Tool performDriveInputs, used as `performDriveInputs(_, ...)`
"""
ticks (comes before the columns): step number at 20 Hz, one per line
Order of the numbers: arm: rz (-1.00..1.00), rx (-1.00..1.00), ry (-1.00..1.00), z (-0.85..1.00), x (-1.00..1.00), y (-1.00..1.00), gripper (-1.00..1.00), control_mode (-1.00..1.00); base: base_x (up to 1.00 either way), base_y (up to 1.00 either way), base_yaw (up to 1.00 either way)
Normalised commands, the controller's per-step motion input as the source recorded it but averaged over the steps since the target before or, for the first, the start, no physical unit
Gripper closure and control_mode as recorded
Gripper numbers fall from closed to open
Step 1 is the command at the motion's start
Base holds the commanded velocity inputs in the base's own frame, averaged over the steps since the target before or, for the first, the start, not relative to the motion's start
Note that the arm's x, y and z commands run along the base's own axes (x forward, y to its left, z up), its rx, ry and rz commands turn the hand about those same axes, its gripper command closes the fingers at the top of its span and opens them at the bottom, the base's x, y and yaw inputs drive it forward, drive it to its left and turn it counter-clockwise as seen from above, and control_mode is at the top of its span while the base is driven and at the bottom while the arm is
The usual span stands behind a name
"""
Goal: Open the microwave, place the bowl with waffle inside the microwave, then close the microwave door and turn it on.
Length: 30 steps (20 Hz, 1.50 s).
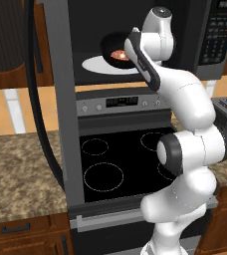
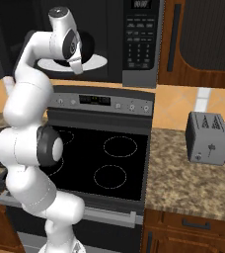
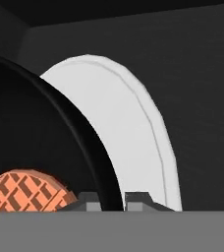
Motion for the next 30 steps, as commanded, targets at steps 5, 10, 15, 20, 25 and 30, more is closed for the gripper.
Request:
performDriveInputs(5,-0.01,0.04,-0.25,-0.07,-0.01,0.0,-1.0,-1.0,0.0,0.0,0.0)
performDriveInputs(10,-0.02,0.13,-0.43,-0.09,-0.33,-0.02,-1.0,-1.0,0.0,0.0,0.0)
performDriveInputs(15,0.0,0.18,-0.46,0.22,-0.98,-0.12,-1.0,-1.0,0.0,0.0,0.0)
performDriveInputs(20,0.0,0.16,-0.19,0.56,-1.0,-0.44,-1.0,-1.0,0.0,0.0,0.0)
performDriveInputs(25,-0.02,0.02,0.03,0.15,-1.0,-0.56,-1.0,-1.0,0.0,0.0,0.0)
performDriveInputs(30,-0.06,0.0,0.05,-0.25,-1.0,-0.41,-1.0,-1.0,0.0,0.0,0.0)
